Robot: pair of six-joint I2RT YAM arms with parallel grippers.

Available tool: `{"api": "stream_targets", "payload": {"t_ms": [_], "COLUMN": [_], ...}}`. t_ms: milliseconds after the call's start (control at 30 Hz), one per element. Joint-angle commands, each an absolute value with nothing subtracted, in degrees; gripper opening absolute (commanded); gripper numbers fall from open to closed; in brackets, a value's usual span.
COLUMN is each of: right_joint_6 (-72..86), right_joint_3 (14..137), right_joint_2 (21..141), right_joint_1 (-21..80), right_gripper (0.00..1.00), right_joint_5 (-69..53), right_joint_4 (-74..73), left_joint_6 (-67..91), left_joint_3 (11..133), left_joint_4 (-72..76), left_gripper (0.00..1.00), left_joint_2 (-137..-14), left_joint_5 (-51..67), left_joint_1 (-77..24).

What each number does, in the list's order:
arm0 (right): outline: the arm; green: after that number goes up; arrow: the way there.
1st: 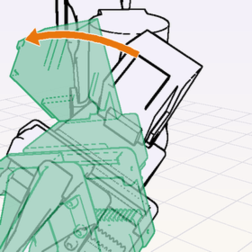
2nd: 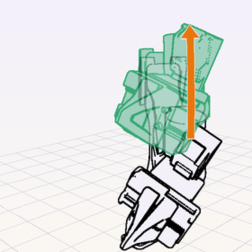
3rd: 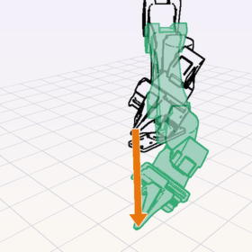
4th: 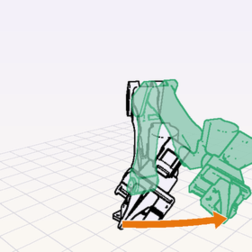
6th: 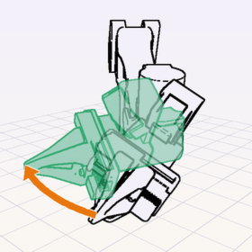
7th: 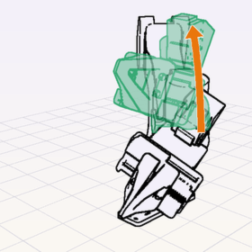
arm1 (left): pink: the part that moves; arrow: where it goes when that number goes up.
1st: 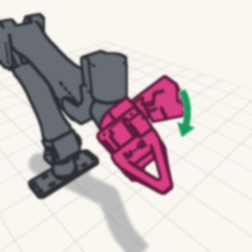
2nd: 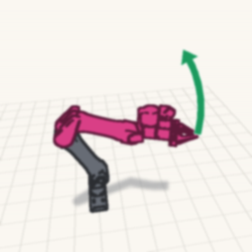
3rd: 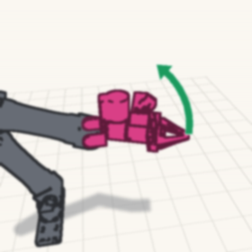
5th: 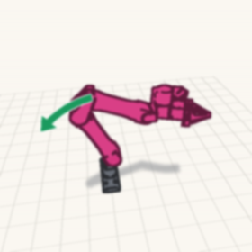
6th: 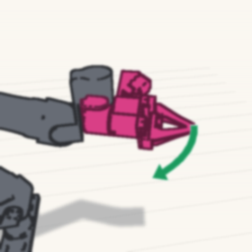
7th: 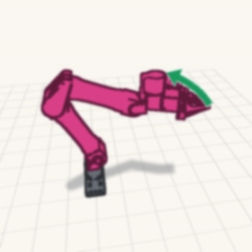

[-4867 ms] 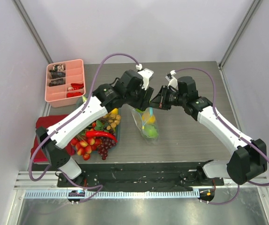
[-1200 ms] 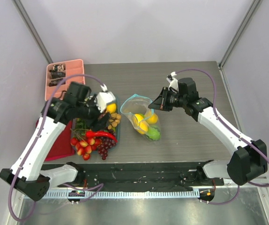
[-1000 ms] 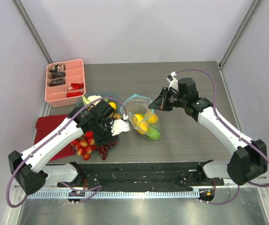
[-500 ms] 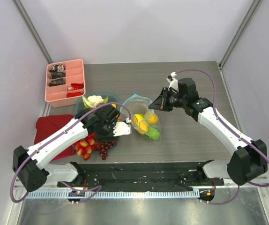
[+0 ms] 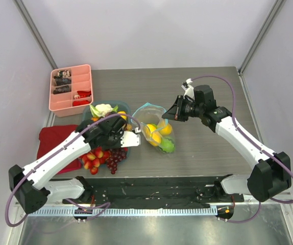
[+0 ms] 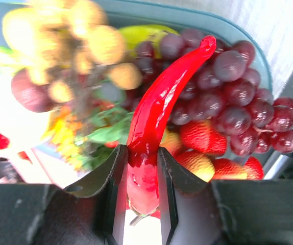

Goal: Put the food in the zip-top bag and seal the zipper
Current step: Pick up the fake vegetable from the bin, then place the fake vegetable in the zipper food storage bag.

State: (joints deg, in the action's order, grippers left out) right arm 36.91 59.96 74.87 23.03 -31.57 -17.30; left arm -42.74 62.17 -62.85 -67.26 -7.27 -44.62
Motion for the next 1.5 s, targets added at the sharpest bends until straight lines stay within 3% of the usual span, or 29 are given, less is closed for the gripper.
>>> {"api": "stream_targets", "payload": {"t_ms": [0, 167, 333, 467, 700, 867, 1100, 1167, 1233, 1333, 1367, 1400, 1467], "right_joint_6": [35.9, 35.9, 35.9, 35.3, 34.1, 34.8, 37.0, 37.4, 37.7, 37.7, 37.7, 37.5, 37.4], "right_joint_3": [60.3, 60.8, 61.5, 62.6, 62.9, 62.8, 63.7, 63.8, 63.8, 63.5, 63.5, 63.0, 62.4], "right_joint_2": [73.8, 73.7, 74.2, 74.2, 72.7, 71.3, 71.6, 71.5, 71.4, 70.5, 70.2, 69.7, 69.1], "right_joint_1": [22.9, 22.8, 22.8, 22.8, 22.6, 22.1, 21.4, 21.1, 20.6, 19.1, 18.6, 18.1, 17.7], "right_gripper": [0.01, 0.01, 0.01, 0.01, 0.01, 0.01, 0.01, 0.01, 0.01, 0.01, 0.01, 0.01, 0.01], "right_joint_5": [-30.9, -30.8, -31.6, -31.9, -32.7, -33.6, -35.2, -35.5, -36.4, -37.7, -38.1, -38.6, -40.6], "right_joint_4": [-16.1, -16.1, -16.1, -16.1, -16.6, -16.7, -16.5, -16.3, -15.9, -14.9, -14.2, -13.9, -12.4], "left_joint_6": [-44.1, -40.8, -26.5, -11.2, 11.0, 26.4, 33.1, 35.5, 36.1, 35.0, 33.8, 30.8, 27.5], "left_joint_3": [68.1, 76.4, 93.9, 101.0, 92.1, 88.5, 79.2, 77.0, 74.5, 72.5, 72.5, 72.1, 72.1], "left_joint_4": [-64.8, -66.8, -59.0, -47.4, -25.3, -24.6, -18.6, -18.3, -18.5, -20.9, -22.6, -23.0, -26.3], "left_gripper": [0.17, 0.03, 0.00, 0.00, 0.01, 0.00, 0.03, 0.07, 0.18, 0.46, 0.51, 0.64, 0.76], "left_joint_2": [-63.5, -62.9, -69.2, -75.2, -78.2, -82.9, -80.3, -79.0, -77.5, -75.2, -74.5, -73.7, -71.5], "left_joint_5": [-7.4, -5.0, -0.4, 0.4, -2.8, -13.3, -9.3, -7.4, -2.5, 3.7, 7.1, 8.8, 11.2], "left_joint_1": [-44.8, -44.8, -44.7, -44.6, -44.7, -45.2, -47.9, -48.5, -48.4, -48.1, -48.1, -48.0, -47.6]}}
